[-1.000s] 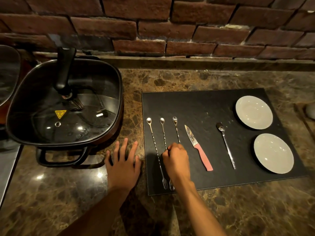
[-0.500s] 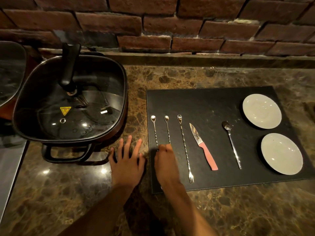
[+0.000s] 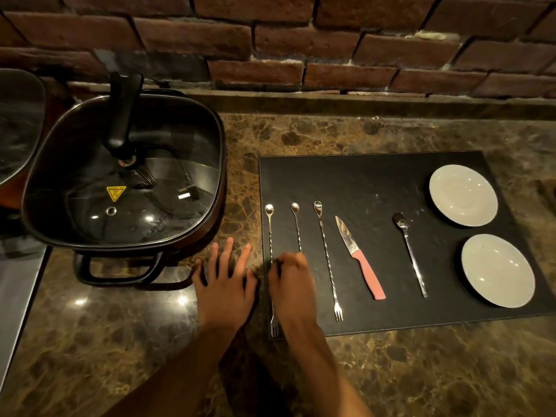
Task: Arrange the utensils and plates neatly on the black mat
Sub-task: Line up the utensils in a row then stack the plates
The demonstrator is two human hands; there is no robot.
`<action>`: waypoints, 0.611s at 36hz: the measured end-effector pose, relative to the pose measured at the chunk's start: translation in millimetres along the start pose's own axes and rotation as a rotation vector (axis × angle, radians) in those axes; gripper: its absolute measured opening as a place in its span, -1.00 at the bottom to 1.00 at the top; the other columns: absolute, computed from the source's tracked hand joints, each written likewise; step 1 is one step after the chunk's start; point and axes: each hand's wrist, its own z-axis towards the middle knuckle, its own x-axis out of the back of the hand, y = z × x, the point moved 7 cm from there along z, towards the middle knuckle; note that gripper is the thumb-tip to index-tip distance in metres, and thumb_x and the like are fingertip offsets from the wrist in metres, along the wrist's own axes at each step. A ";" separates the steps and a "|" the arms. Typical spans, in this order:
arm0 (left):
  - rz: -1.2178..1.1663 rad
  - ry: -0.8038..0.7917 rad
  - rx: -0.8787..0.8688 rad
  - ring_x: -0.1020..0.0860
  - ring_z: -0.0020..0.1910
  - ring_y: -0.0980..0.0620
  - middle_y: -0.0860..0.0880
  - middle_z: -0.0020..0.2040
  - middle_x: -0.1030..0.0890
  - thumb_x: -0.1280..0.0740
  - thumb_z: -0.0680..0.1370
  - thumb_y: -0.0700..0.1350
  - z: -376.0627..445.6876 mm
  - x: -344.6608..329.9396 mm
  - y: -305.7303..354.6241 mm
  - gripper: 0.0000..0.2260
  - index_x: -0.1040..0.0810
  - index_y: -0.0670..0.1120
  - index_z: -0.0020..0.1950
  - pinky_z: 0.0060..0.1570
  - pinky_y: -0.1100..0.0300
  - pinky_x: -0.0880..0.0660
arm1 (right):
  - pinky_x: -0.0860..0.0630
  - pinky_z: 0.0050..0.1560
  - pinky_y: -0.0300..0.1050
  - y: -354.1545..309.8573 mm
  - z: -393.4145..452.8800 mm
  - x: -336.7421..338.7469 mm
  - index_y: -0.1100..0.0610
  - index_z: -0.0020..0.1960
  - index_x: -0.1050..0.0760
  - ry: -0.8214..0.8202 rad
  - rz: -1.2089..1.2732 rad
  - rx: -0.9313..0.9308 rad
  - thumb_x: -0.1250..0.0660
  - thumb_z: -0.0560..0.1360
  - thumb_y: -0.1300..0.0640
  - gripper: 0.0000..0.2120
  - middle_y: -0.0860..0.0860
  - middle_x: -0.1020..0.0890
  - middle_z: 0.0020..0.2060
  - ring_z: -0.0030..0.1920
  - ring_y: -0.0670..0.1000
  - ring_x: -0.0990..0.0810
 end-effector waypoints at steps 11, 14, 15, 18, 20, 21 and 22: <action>0.011 0.013 -0.002 -0.17 0.62 -0.10 0.01 0.65 -0.21 -0.03 0.63 0.17 1.0 -1.0 -1.1 -0.49 -0.19 0.24 0.61 0.44 -0.23 -0.10 | -0.47 0.09 -0.06 38.8 8.4 19.1 0.15 0.18 -0.46 0.009 0.025 -0.008 -0.21 0.60 0.15 -0.81 0.04 -0.46 0.11 0.06 0.05 -0.50; 0.003 0.016 -0.002 -0.19 0.61 -0.11 0.00 0.64 -0.22 -0.03 0.63 0.17 1.0 0.0 -0.5 -0.50 -0.20 0.24 0.60 0.45 -0.24 -0.12 | -0.48 0.10 -0.02 37.3 6.3 15.0 0.18 0.22 -0.47 -0.009 0.027 0.005 -0.19 0.58 0.24 -0.77 0.07 -0.48 0.14 0.07 0.06 -0.50; 0.000 0.015 -0.004 -0.19 0.62 -0.11 0.00 0.64 -0.22 -0.03 0.63 0.17 0.8 0.1 -0.4 -0.50 -0.20 0.24 0.60 0.45 -0.25 -0.12 | -0.49 0.09 0.01 36.8 5.2 14.7 0.19 0.22 -0.48 -0.005 0.030 0.009 -0.19 0.57 0.27 -0.76 0.08 -0.48 0.13 0.06 0.07 -0.50; -0.001 0.009 -0.010 -0.17 0.62 -0.11 0.00 0.65 -0.21 -0.02 0.64 0.17 1.1 0.1 -0.5 -0.49 -0.19 0.23 0.61 0.45 -0.25 -0.11 | -0.49 0.06 0.04 36.8 3.4 14.4 0.23 0.19 -0.49 0.019 0.045 0.027 -0.20 0.53 0.32 -0.74 0.10 -0.50 0.11 0.04 0.10 -0.51; -0.005 0.006 -0.009 -0.17 0.62 -0.11 0.00 0.65 -0.21 -0.02 0.64 0.17 1.1 0.4 -0.5 -0.49 -0.19 0.23 0.61 0.46 -0.25 -0.11 | -0.49 0.05 0.03 36.9 3.2 14.8 0.22 0.19 -0.50 0.027 0.050 0.037 -0.21 0.53 0.33 -0.74 0.10 -0.50 0.09 0.03 0.09 -0.51; -0.005 0.007 -0.007 -0.18 0.62 -0.12 -0.01 0.65 -0.21 -0.02 0.64 0.17 0.9 1.1 -0.6 -0.49 -0.20 0.23 0.61 0.46 -0.25 -0.11 | -0.50 0.04 0.02 36.9 3.2 14.9 0.22 0.18 -0.50 0.031 0.049 0.045 -0.21 0.53 0.33 -0.75 0.09 -0.50 0.09 0.02 0.08 -0.50; -0.004 0.007 -0.007 -0.18 0.62 -0.12 -0.01 0.65 -0.22 -0.02 0.64 0.17 0.7 1.3 -0.4 -0.49 -0.20 0.23 0.61 0.45 -0.25 -0.12 | -0.50 0.04 0.00 37.0 3.3 15.1 0.21 0.17 -0.50 0.035 0.051 0.051 -0.22 0.53 0.32 -0.76 0.08 -0.50 0.08 0.02 0.07 -0.50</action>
